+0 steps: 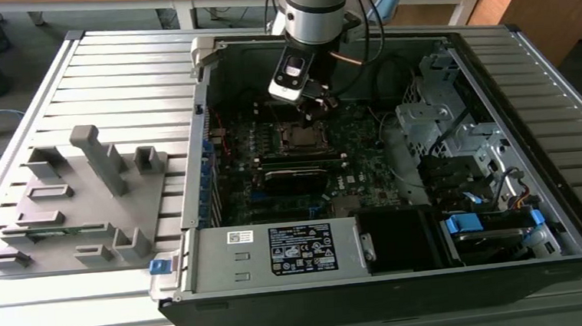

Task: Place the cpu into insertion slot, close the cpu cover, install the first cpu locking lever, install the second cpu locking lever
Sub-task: 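Close the cpu cover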

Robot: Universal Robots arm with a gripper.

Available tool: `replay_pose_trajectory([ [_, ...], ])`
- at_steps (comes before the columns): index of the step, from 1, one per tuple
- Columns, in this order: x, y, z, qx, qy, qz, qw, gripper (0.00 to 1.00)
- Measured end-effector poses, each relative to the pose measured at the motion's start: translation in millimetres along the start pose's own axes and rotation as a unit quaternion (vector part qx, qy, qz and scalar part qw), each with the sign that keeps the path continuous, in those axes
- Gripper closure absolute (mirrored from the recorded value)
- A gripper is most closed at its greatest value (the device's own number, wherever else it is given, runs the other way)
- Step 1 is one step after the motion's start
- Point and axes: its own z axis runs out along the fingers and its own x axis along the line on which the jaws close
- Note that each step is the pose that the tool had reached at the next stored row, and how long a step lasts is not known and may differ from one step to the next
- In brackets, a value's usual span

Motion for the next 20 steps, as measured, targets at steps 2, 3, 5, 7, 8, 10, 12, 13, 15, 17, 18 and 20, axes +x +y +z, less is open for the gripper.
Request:
replay_pose_trajectory([
  [2,0.0,0.0,0.0,0.0000,0.0001,-0.003,1.00000,0.90],
  [3,0.0,0.0,0.0,0.0000,0.0001,-0.004,0.99999,0.90],
  [5,0.0,0.0,0.0,0.0000,0.0002,-0.007,0.99998,0.90],
  [7,0.0,0.0,0.0,-0.0001,0.0002,-0.010,0.99995,0.90],
  [8,0.0,0.0,0.0,-0.0001,0.0003,-0.012,0.99993,0.90],
  [10,0.0,0.0,0.0,-0.0001,0.0004,-0.015,0.99988,0.90],
  [12,0.0,0.0,0.0,-0.0001,0.0004,-0.020,0.99980,0.90],
  [13,0.0,0.0,0.0,-0.0002,0.0005,-0.023,0.99975,0.90],
  [15,0.0,0.0,0.0,-0.0002,0.0006,-0.027,0.99963,0.90],
  [17,0.0,0.0,0.0,-0.0002,0.0007,-0.032,0.99948,0.90],
  [18,0.0,0.0,0.0,-0.0002,0.0008,-0.035,0.99938,0.90],
  [20,0.0,0.0,0.0,-0.0003,0.0009,-0.041,0.99916,0.90],
])
